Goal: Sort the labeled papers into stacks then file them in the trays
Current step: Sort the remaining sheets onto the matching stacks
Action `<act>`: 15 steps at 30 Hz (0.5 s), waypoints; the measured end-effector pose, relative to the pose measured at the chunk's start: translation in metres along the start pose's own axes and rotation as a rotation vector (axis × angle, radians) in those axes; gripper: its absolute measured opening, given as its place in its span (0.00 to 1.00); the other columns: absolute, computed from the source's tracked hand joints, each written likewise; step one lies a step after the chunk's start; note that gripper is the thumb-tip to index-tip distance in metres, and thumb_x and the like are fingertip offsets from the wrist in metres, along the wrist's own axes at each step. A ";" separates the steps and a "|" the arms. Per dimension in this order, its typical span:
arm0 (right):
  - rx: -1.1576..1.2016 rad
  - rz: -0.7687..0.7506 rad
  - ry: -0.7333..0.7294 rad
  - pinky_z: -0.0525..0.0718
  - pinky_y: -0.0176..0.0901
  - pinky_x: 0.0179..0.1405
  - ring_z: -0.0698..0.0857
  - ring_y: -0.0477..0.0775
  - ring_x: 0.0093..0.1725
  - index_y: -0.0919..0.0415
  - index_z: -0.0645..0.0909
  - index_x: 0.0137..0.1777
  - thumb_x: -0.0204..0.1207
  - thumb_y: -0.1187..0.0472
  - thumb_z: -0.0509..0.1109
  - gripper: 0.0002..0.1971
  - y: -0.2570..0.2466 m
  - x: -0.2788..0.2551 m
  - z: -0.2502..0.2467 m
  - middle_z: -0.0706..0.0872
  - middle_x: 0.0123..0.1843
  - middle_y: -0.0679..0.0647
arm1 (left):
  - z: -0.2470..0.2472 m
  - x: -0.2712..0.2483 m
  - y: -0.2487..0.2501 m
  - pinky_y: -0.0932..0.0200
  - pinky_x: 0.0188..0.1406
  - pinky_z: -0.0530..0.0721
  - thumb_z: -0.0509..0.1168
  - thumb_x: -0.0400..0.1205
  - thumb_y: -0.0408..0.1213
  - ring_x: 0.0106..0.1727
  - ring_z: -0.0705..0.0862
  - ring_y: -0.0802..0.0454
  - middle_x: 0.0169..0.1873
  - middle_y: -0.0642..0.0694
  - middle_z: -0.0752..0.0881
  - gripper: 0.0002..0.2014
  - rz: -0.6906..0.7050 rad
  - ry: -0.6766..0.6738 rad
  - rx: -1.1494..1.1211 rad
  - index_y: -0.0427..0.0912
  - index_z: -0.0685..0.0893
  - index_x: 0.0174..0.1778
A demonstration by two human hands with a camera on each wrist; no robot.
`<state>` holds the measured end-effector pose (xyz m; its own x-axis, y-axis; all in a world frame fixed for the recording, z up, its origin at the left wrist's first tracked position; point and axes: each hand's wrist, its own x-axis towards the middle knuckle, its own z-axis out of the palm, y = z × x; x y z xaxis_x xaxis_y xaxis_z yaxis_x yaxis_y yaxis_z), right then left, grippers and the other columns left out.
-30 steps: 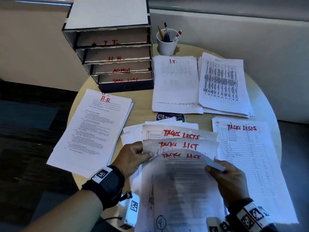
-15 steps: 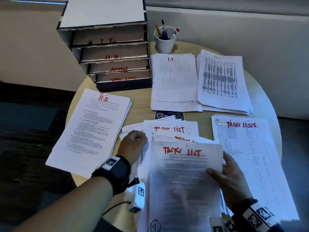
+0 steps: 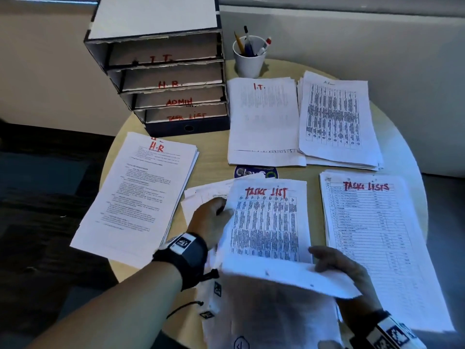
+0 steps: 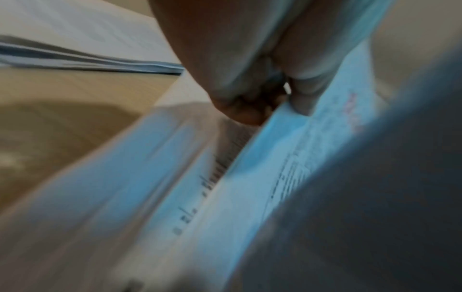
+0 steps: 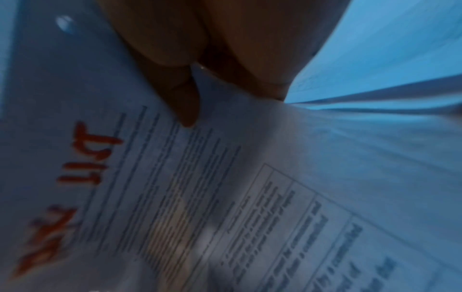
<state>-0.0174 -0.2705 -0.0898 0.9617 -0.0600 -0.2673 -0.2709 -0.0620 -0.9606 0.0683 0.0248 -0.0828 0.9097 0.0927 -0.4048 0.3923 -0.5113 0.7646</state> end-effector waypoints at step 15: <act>-0.025 -0.032 0.088 0.80 0.33 0.31 0.85 0.48 0.33 0.56 0.87 0.28 0.67 0.87 0.70 0.23 -0.012 0.046 0.019 0.87 0.31 0.49 | -0.025 -0.025 -0.018 0.57 0.41 0.85 0.78 0.75 0.33 0.42 0.90 0.53 0.40 0.53 0.93 0.07 -0.067 0.072 -0.422 0.45 0.89 0.46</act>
<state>0.0305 -0.2538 -0.0917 0.9629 -0.1448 -0.2276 -0.2419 -0.0900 -0.9661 0.0423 0.0531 -0.0736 0.8817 0.1812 -0.4355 0.4582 -0.1096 0.8821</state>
